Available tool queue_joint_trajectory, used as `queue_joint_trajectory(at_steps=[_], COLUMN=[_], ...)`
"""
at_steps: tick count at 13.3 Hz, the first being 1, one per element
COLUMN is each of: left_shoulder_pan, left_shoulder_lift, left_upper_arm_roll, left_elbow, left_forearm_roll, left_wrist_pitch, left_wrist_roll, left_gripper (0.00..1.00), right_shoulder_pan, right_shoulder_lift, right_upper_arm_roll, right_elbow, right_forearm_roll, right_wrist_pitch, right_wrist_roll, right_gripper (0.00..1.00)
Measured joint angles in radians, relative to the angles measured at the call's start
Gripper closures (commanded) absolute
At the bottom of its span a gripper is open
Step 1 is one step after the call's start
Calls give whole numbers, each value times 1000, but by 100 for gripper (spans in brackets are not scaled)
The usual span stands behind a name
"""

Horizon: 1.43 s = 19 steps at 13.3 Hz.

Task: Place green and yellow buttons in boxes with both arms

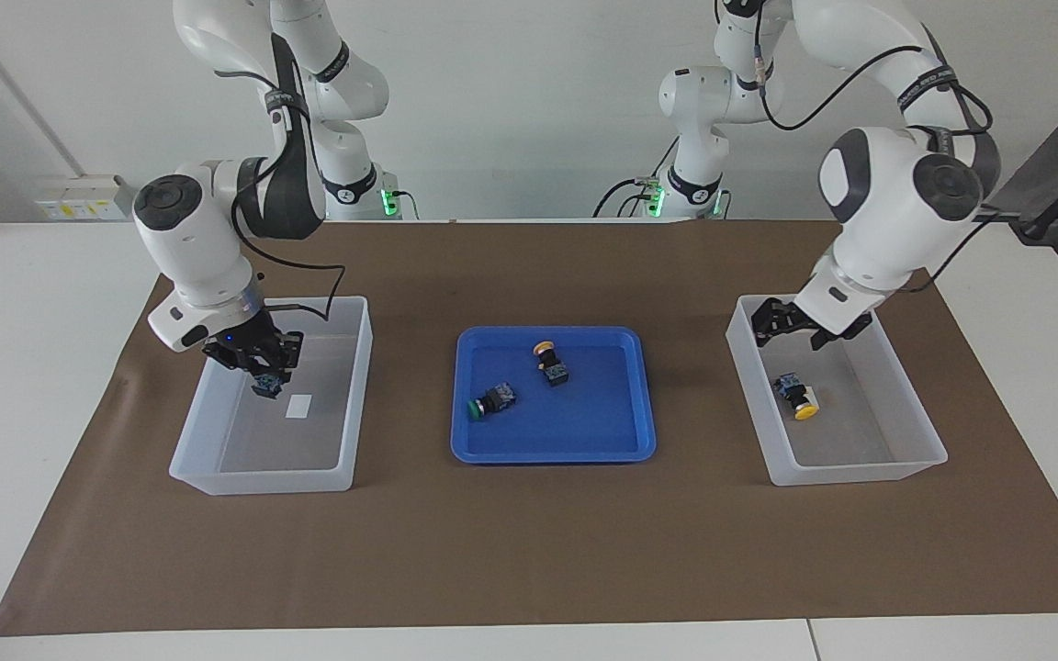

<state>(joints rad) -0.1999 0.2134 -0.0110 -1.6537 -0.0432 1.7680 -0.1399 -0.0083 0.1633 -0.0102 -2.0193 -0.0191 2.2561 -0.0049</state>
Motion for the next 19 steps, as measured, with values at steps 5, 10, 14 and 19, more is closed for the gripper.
queue_joint_trajectory(at_steps=[5,10,14,19], left_shoulder_pan=[-179,-292,-370,-440], left_shoulder_lift=[-2,-32,-27,33], left_upper_arm_roll=[-5,-6,-6,-6], left_elbow=[-37,-266,-339,-387], left_forearm_roll=[-4,-67,-71,-71], left_wrist_pitch=[112,495,614,753], left_wrist_roll=[-332,-560,-674,-768], left_gripper=[12,16,17,17], right_shoulder_pan=[-19,-22,-8,86], right_shoulder_lift=[109,118,54,6], right_upper_arm_roll=[0,1,23,40], right_elbow=[-26,-14,56,102], right_forearm_roll=[0,0,0,1], right_wrist_pitch=[225,234,82,18], right_wrist_roll=[0,0,0,250], right_gripper=[23,0,0,0])
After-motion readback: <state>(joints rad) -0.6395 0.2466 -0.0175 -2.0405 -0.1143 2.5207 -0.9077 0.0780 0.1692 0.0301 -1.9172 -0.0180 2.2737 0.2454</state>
